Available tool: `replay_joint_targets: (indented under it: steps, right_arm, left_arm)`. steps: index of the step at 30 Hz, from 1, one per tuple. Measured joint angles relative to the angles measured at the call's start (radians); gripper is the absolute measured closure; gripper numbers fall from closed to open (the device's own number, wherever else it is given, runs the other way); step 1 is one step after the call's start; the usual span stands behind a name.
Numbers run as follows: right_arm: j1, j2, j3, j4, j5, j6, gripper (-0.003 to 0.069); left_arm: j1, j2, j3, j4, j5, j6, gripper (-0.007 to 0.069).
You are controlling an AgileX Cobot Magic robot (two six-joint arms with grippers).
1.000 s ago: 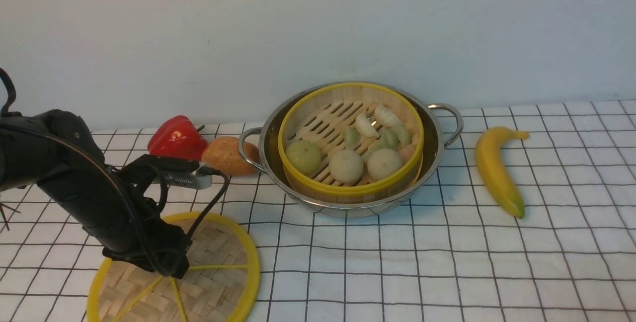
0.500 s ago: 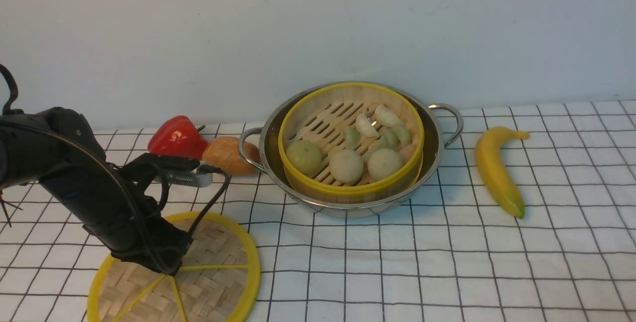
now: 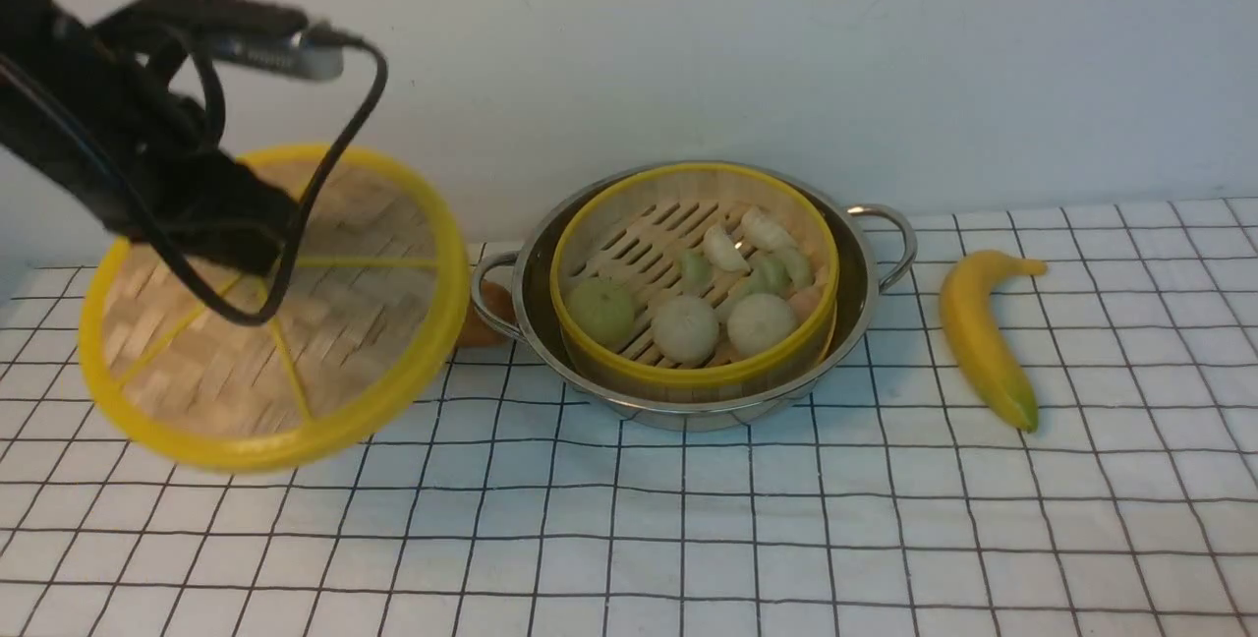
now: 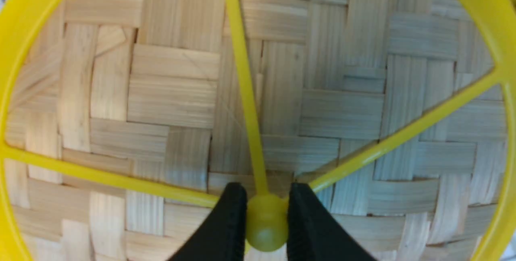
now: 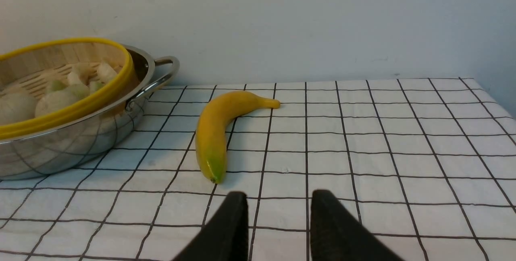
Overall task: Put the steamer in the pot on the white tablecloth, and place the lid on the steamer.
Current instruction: 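Place the yellow bamboo steamer lid onto the steamer in the pot with the left gripper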
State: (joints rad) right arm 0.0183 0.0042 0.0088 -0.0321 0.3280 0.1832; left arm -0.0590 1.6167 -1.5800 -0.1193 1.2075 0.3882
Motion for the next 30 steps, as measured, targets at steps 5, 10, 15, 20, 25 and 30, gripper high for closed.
replay_joint_targets:
  steps: [5,10,15,20,25,30]
  right_arm:
    - [0.0,0.0,0.0,0.0,0.0,0.0,0.0419]
    - [0.0,0.0,0.0,0.0,0.0,0.0,0.0419]
    - [0.0,0.0,0.0,0.0,0.0,0.0,0.0419]
    - [0.0,0.0,0.0,0.0,0.0,0.0,0.0419]
    - [0.0,0.0,0.0,0.0,0.0,0.0,0.0419]
    - [0.0,0.0,0.0,0.0,0.0,0.001,0.0419]
  left_arm:
    - [-0.134,0.054,-0.133,-0.013,0.003,0.124,0.0508]
    - [-0.259,0.158,-0.205,-0.019,0.0,0.333,0.0508]
    - [-0.325,0.271,-0.245,-0.016,-0.142,0.515,0.0508]
    - [-0.339,0.346,-0.252,-0.019,-0.295,0.618,0.0508]
    - [-0.341,0.424,-0.253,-0.02,-0.337,0.693,0.0508]
    - [-0.341,0.466,-0.253,-0.04,-0.41,0.708,0.0508]
